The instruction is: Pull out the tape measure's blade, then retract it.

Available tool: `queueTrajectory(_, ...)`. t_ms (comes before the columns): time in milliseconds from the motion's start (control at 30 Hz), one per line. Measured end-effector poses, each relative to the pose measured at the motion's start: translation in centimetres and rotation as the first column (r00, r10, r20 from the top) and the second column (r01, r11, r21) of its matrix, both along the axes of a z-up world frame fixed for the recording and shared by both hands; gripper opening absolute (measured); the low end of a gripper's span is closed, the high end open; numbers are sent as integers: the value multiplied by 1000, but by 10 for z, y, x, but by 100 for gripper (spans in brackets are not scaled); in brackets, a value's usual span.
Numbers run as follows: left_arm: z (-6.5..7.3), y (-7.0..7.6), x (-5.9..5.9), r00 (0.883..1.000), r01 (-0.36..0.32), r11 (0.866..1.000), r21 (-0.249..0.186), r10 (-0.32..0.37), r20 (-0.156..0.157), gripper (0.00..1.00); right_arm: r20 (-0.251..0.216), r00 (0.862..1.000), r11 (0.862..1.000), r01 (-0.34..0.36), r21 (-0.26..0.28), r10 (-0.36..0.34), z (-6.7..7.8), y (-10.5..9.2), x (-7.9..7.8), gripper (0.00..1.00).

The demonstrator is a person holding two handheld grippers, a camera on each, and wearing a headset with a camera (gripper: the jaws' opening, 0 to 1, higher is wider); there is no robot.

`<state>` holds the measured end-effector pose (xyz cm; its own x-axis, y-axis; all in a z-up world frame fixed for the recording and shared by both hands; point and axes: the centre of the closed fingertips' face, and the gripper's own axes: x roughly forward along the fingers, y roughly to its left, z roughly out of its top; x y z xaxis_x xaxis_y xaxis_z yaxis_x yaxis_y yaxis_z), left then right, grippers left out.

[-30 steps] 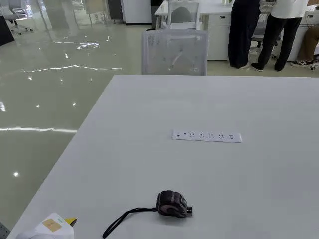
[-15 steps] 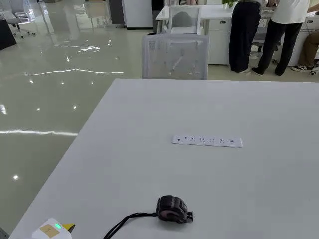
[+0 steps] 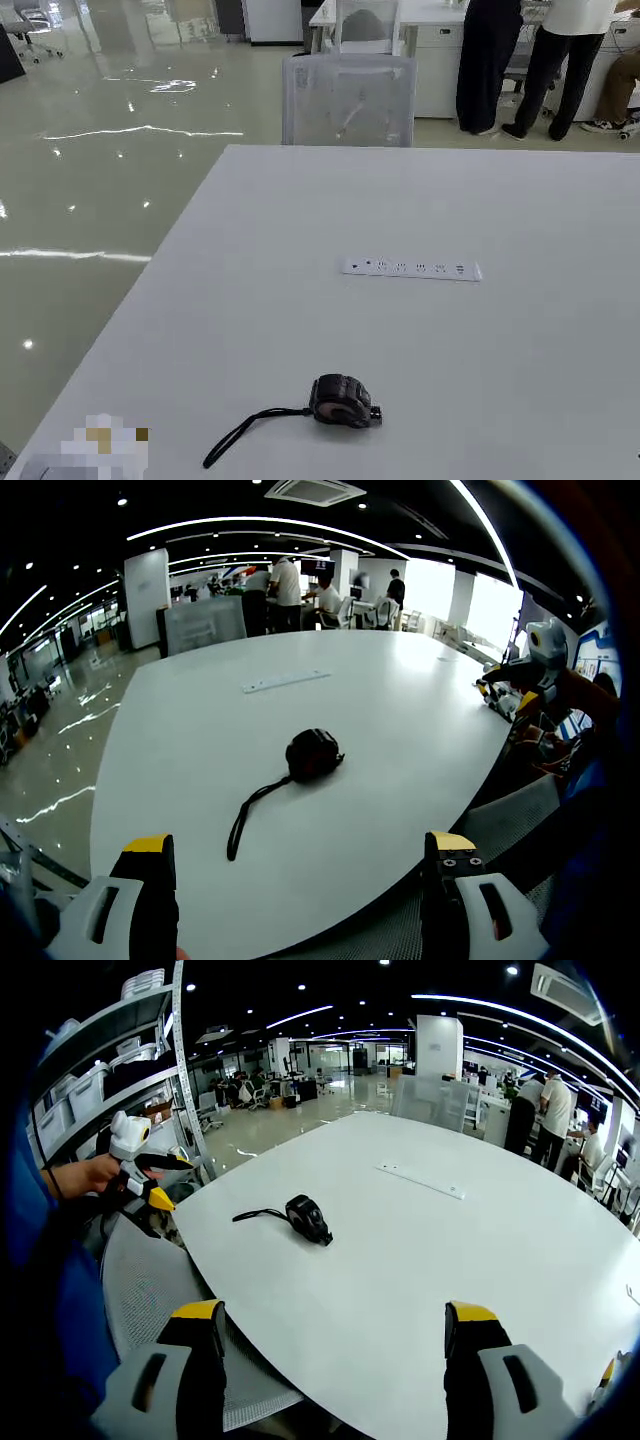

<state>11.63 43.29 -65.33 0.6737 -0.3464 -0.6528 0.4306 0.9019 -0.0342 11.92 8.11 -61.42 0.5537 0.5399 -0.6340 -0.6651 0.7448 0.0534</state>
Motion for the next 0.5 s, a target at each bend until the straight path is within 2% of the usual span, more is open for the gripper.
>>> queueTrajectory(267,1,2,-3,1000,7,1000,-3,-7,-1,99,3,1000,1000,1,7,-1,3,1,0,87)
queueTrajectory(400,2,3,-3,1000,8,1000,-5,-8,-1,98,2,1000,999,14,41,-14,6,2,2,86)
queueTrajectory(500,1,4,-4,1000,9,1000,-8,-9,-6,98,0,1000,999,14,45,-14,5,1,3,87)
